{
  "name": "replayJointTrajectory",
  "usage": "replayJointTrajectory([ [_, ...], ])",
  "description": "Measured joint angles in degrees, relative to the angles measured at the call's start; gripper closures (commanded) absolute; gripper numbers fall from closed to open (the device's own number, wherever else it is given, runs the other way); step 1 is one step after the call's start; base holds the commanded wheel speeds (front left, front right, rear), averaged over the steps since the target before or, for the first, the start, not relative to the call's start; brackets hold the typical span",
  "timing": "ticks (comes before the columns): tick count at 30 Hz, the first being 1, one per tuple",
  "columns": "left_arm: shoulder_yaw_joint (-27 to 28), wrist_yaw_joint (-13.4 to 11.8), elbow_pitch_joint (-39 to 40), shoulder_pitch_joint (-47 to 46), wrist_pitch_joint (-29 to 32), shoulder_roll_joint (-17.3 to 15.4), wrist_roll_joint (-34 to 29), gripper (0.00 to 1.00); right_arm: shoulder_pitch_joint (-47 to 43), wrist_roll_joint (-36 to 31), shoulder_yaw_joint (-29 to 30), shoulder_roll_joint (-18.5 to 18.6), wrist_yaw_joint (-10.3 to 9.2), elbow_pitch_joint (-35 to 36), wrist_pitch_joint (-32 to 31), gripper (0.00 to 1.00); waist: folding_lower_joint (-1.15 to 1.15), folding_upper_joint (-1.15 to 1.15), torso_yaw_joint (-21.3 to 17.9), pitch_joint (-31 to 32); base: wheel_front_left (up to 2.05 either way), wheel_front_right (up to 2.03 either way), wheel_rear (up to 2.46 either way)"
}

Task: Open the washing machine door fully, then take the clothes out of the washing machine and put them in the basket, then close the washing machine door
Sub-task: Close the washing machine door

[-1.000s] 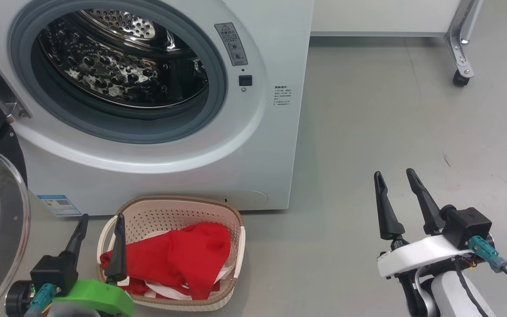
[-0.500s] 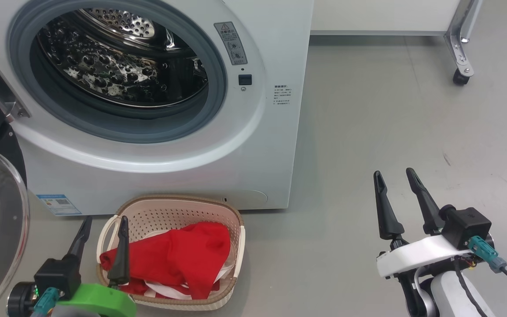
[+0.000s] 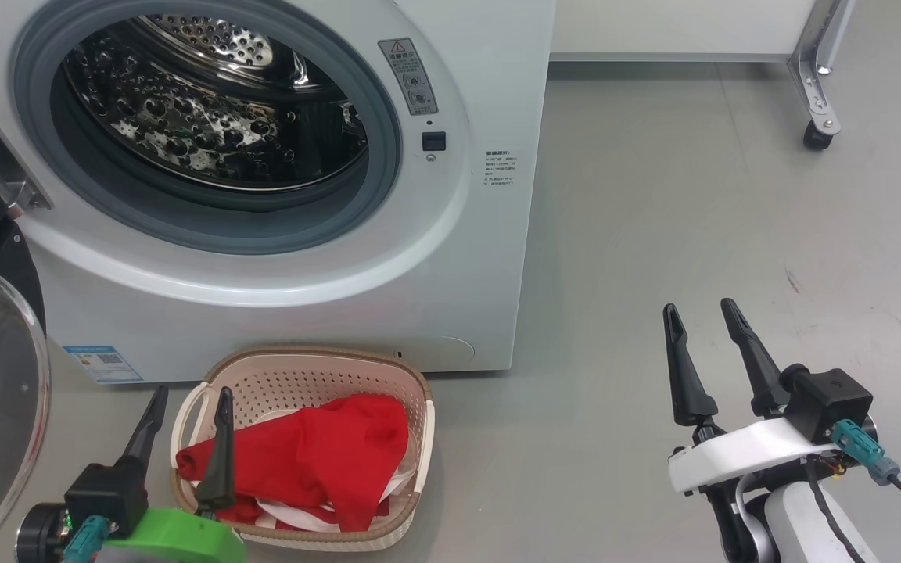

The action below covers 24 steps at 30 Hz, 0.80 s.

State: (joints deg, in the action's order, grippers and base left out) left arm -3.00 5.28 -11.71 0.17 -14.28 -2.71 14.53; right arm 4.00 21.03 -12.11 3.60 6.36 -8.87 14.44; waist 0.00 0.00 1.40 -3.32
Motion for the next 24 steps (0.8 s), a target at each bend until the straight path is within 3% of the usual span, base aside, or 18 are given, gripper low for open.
replayJointTrajectory([
  [12, -0.4, -0.5, 0.6, 0.2, 0.0, 0.0, 0.1, 0.00, -0.1, -0.2, 0.1, 0.0, 0.03, 0.0, 0.0, 0.00, 0.00, 0.00, 0.0, -0.1, -0.14, 0.18, -0.03],
  [24, -1.9, -0.6, 0.6, 0.5, 0.0, 0.1, 0.0, 0.00, -0.1, -0.5, 0.0, -0.1, 0.05, -0.1, 0.0, 0.00, 0.00, 0.00, 0.4, 0.2, -0.65, 0.65, 0.00],
])
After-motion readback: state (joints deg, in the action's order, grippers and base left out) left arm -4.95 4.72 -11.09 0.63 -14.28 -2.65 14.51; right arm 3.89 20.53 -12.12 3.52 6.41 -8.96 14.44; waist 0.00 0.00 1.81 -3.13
